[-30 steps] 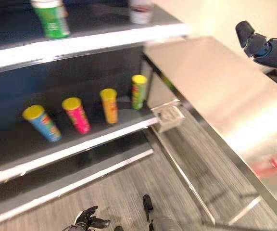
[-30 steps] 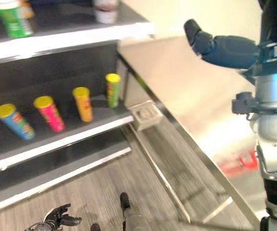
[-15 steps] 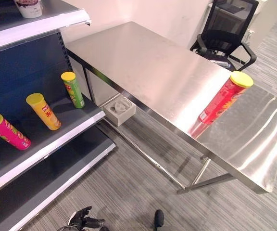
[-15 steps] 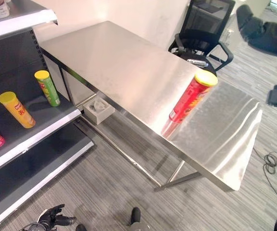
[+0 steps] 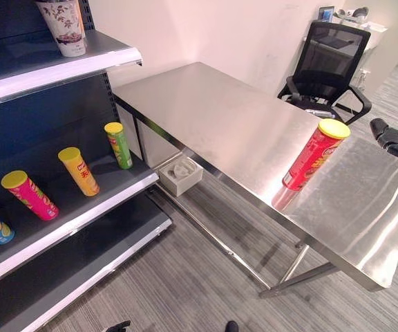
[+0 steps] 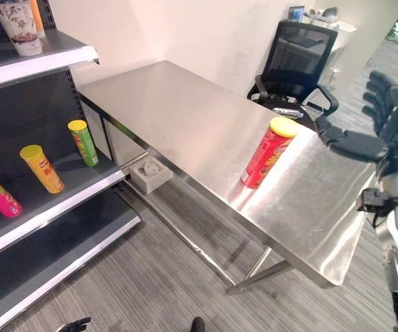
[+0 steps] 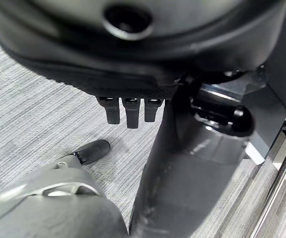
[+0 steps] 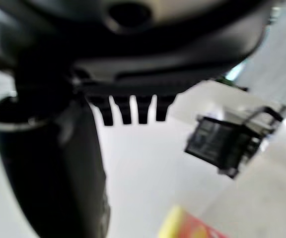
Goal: Put the goods on the table back onto the shelves and tidy them up.
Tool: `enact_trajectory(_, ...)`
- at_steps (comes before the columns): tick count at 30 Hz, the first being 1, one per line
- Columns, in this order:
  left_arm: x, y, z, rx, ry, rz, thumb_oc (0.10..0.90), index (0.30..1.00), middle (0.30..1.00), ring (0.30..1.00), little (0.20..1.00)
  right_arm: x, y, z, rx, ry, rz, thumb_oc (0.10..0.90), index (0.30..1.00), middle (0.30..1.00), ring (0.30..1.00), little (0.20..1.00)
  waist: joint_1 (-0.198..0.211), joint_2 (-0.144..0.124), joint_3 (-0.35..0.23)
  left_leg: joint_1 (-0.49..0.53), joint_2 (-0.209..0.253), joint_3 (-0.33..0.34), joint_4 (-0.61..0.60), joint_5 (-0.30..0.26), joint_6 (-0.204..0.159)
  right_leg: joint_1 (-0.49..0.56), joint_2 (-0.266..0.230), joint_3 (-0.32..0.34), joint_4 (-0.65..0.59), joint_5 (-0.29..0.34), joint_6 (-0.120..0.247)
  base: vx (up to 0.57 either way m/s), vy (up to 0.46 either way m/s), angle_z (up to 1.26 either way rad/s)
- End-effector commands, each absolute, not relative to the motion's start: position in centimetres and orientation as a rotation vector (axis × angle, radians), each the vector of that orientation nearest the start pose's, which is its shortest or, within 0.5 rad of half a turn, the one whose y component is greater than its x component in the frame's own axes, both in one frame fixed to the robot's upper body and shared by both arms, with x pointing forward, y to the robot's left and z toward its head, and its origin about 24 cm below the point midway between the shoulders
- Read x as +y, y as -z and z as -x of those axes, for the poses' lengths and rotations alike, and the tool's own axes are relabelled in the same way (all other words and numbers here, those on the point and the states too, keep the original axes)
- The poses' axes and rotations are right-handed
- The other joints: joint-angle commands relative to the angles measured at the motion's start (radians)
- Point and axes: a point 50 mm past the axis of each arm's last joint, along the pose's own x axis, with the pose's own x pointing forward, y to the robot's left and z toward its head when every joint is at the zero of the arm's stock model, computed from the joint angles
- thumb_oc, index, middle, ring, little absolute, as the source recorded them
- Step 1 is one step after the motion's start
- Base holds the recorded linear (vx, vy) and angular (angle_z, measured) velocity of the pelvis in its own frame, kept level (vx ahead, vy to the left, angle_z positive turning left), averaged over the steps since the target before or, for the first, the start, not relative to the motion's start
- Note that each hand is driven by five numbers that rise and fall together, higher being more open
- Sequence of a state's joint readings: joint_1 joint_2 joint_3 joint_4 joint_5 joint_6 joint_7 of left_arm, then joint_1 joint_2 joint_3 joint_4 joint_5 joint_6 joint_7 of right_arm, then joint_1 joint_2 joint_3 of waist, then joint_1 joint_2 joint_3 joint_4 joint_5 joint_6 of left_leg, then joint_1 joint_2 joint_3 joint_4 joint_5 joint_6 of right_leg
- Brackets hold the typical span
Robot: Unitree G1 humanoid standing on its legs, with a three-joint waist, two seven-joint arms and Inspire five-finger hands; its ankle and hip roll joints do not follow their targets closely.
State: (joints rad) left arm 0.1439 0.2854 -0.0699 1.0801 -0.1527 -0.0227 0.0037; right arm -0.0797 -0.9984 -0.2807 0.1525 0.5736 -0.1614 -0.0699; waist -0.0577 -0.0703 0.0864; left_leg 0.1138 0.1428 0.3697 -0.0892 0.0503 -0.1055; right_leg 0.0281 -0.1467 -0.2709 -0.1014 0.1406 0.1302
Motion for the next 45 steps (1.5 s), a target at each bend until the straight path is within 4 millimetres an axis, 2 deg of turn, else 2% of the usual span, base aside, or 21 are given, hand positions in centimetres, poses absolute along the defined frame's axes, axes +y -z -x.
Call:
enact_trajectory(1,26.7,14.7,-8.9,1.124,-0.145,-0.242,0.800,0.900,0.900,0.900,0.900,-35.8,-27.6,-24.7,-0.632,0.338,0.386,0.800,0.900,0.900,0.900,0.900,0.049,-0.023,0.009,-0.004,0.014,-0.088,0.002,-0.039,-0.004,0.044,-0.048,0.015,0.014,-0.065,0.077,0.01,-0.034,0.04)
enact_trajectory(8,26.3,14.8,-8.7,1.129,-0.132,-0.237,0.800,0.900,0.900,0.900,0.900,-35.8,-27.0,-25.6,-0.594,0.319,0.358,0.800,0.900,0.900,0.900,0.900,0.063,-0.014,0.013,-0.019,0.017,-0.113,0.002,-0.029,-0.010,0.049,-0.043,-0.005,0.014,-0.076,0.071,0.01,-0.030,0.16)
enact_trajectory(23,26.0,14.9,-8.5,1.134,-0.119,-0.246,0.800,0.900,0.900,0.900,0.900,-36.7,-26.4,-26.8,-0.471,0.383,0.519,0.800,0.900,0.900,0.900,0.900,0.089,-0.009,0.024,-0.040,0.019,-0.153,0.002,-0.014,-0.017,0.064,-0.036,-0.043,0.014,-0.088,0.061,0.00,-0.020,0.09)
enact_trajectory(38,25.8,15.0,-8.5,1.133,-0.111,-0.242,0.800,0.900,0.900,0.900,0.900,-36.6,-25.8,-28.3,-0.426,0.350,0.444,0.800,0.900,0.900,0.900,0.900,0.101,-0.010,0.028,-0.043,0.016,-0.167,0.002,-0.010,-0.019,0.073,-0.035,-0.054,0.014,-0.091,0.057,0.00,-0.002,0.02)
enact_trajectory(39,25.8,15.0,-8.5,1.134,-0.111,-0.243,0.800,0.900,0.900,0.900,0.900,-36.7,-25.6,-28.4,-0.399,0.340,0.464,0.717,0.775,0.775,0.775,0.775,0.102,-0.013,0.028,-0.043,0.017,-0.168,0.002,-0.009,-0.020,0.073,-0.035,-0.055,0.014,-0.091,0.057,0.00,0.000,0.00)
enact_trajectory(40,25.8,15.0,-8.5,1.135,-0.110,-0.242,0.800,0.900,0.900,0.900,0.900,-36.8,-25.6,-28.4,-0.387,0.341,0.470,0.569,0.554,0.554,0.554,0.554,0.100,-0.015,0.028,-0.043,0.017,-0.168,0.002,-0.008,-0.020,0.073,-0.034,-0.055,0.014,-0.090,0.057,0.00,0.000,0.00)
enact_trajectory(41,25.8,15.0,-8.5,1.137,-0.109,-0.244,0.800,0.900,0.900,0.900,0.900,-36.9,-25.6,-28.4,-0.374,0.341,0.486,0.569,0.554,0.554,0.554,0.554,0.100,-0.016,0.029,-0.043,0.017,-0.168,0.002,-0.008,-0.020,0.072,-0.034,-0.055,0.014,-0.090,0.057,0.00,0.000,0.00)
enact_trajectory(42,25.8,15.0,-8.5,1.137,-0.109,-0.243,0.800,0.900,0.900,0.900,0.900,-36.9,-25.6,-28.4,-0.374,0.341,0.486,0.400,0.300,0.300,0.300,0.300,0.100,-0.016,0.029,-0.043,0.017,-0.167,0.002,-0.008,-0.020,0.072,-0.034,-0.055,0.014,-0.089,0.057,0.00,0.000,0.00)
enact_trajectory(45,25.8,15.0,-8.6,1.137,-0.107,-0.246,0.800,0.900,0.900,0.900,0.900,-37.1,-25.8,-28.2,-0.341,0.322,0.523,0.400,0.300,0.300,0.300,0.300,0.095,-0.022,0.028,-0.043,0.019,-0.168,0.002,-0.008,-0.022,0.072,-0.032,-0.055,0.014,-0.089,0.056,0.00,0.000,0.00)
